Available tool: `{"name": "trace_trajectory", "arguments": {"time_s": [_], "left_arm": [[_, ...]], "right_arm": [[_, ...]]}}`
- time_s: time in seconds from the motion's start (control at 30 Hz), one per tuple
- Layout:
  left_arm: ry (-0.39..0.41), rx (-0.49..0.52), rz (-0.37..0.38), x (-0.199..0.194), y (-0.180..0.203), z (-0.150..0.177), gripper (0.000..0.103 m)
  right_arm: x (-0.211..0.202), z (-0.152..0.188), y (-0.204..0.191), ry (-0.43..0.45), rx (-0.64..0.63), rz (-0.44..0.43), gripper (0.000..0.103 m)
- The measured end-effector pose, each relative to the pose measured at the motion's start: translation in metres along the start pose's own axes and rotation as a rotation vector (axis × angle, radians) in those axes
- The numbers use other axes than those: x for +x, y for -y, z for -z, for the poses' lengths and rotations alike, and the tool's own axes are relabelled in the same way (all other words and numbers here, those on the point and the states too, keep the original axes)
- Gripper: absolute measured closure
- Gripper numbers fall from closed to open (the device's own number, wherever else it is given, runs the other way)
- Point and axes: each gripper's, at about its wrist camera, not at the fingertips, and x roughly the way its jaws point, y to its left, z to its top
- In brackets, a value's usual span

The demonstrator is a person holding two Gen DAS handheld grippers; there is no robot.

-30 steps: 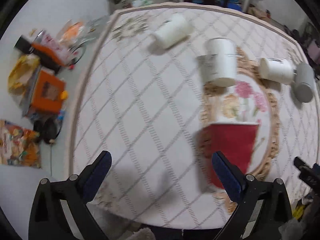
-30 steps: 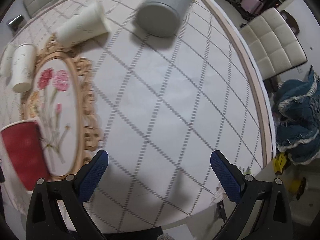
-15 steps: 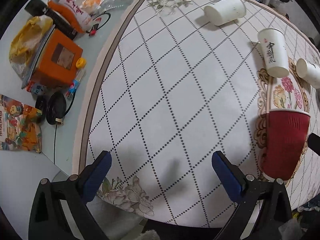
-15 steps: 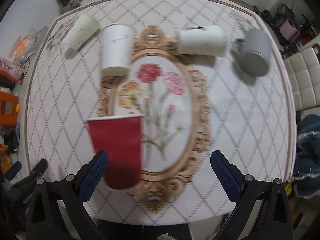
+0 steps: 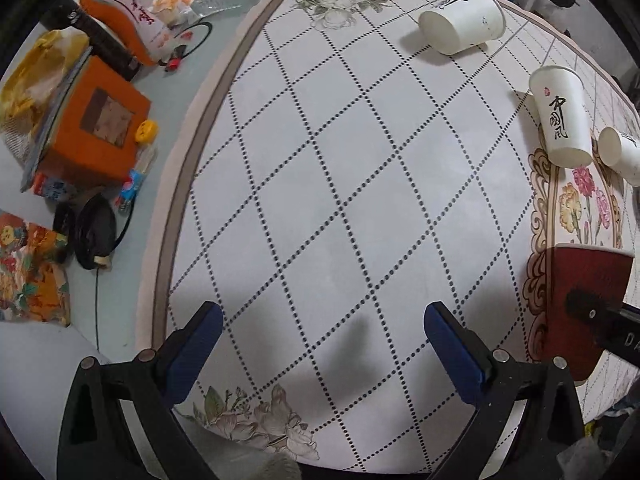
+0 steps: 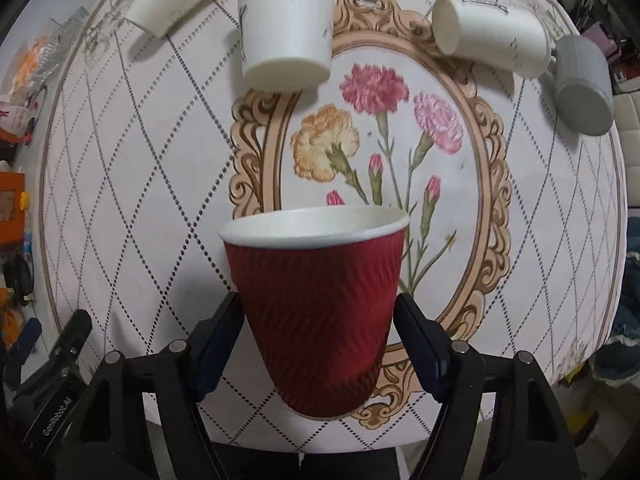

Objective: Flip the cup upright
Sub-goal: 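Rotate the red cup with the right tool until its opening faces up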

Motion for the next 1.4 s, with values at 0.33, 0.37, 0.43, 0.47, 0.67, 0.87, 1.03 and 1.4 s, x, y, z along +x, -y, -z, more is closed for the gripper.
{"name": "trace_trajectory", "arguments": {"time_s": [0.33, 0.37, 0.43, 0.47, 0.67, 0.87, 1.03, 1.4], "left_arm": [[0.018, 0.052, 0.032, -0.002, 0.009, 0.002, 0.000], [0.019, 0.066, 0.029, -0.002, 0.011, 0.003, 0.000], [0.005, 0.077, 0.038, 0.000, 0.012, 0.004, 0.000], [-0.008, 0.075, 0.048, 0.002, 0.012, 0.005, 0.000], [-0.051, 0.079, 0.052, 0.013, 0.015, 0.008, 0.000], [-0.060, 0.105, 0.025, 0.026, 0.024, 0.008, 0.000], [-0.061, 0.116, 0.008, 0.034, 0.032, 0.008, 0.000], [-0.024, 0.150, -0.003, 0.020, 0.044, 0.026, 0.000]], "right_arm": [[-0.014, 0.012, 0.005, 0.044, 0.036, -0.012, 0.026], [-0.018, 0.014, 0.008, 0.063, 0.047, -0.019, 0.026], [-0.030, 0.019, 0.015, 0.107, 0.066, -0.038, 0.026], [-0.036, 0.021, 0.018, 0.134, 0.073, -0.044, 0.026], [-0.060, 0.026, 0.038, 0.328, 0.104, -0.048, 0.026], [-0.055, 0.010, 0.024, 0.544, 0.119, -0.041, 0.026], [-0.039, 0.006, 0.010, 0.699, 0.111, -0.010, 0.026], [-0.027, 0.043, 0.009, 0.772, 0.071, 0.003, 0.026]]}}
